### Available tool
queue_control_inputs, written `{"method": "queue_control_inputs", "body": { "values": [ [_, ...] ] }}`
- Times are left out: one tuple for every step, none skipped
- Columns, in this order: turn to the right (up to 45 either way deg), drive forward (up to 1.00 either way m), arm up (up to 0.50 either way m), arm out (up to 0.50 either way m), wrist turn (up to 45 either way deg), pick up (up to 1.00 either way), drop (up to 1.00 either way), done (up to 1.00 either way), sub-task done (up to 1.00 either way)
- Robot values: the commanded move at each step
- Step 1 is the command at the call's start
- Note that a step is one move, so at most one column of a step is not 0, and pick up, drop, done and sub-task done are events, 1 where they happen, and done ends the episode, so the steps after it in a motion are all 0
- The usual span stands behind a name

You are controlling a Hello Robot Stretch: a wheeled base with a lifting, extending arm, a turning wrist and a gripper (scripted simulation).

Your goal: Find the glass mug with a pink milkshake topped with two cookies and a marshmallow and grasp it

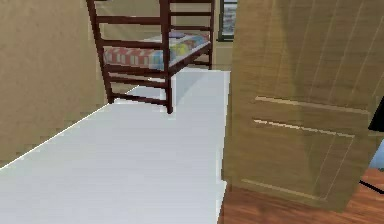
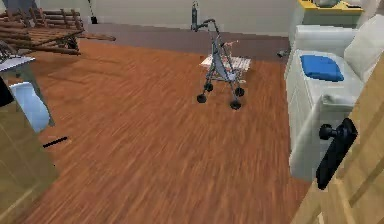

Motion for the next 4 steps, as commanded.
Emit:
{"method": "queue_control_inputs", "body": {
  "values": [
    [18.0, 0.00, 0.00, 0.00, 0.0, 0.00, 0.00, 0.00, 0.00],
    [0.0, 0.20, 0.00, 0.00, 0.0, 0.00, 0.00, 0.00, 0.00],
    [-45.0, 0.00, 0.00, 0.00, 0.0, 0.00, 0.00, 0.00, 0.00],
    [-30.0, 0.00, 0.00, 0.00, 0.0, 0.00, 0.00, 0.00, 0.00]
  ]
}}
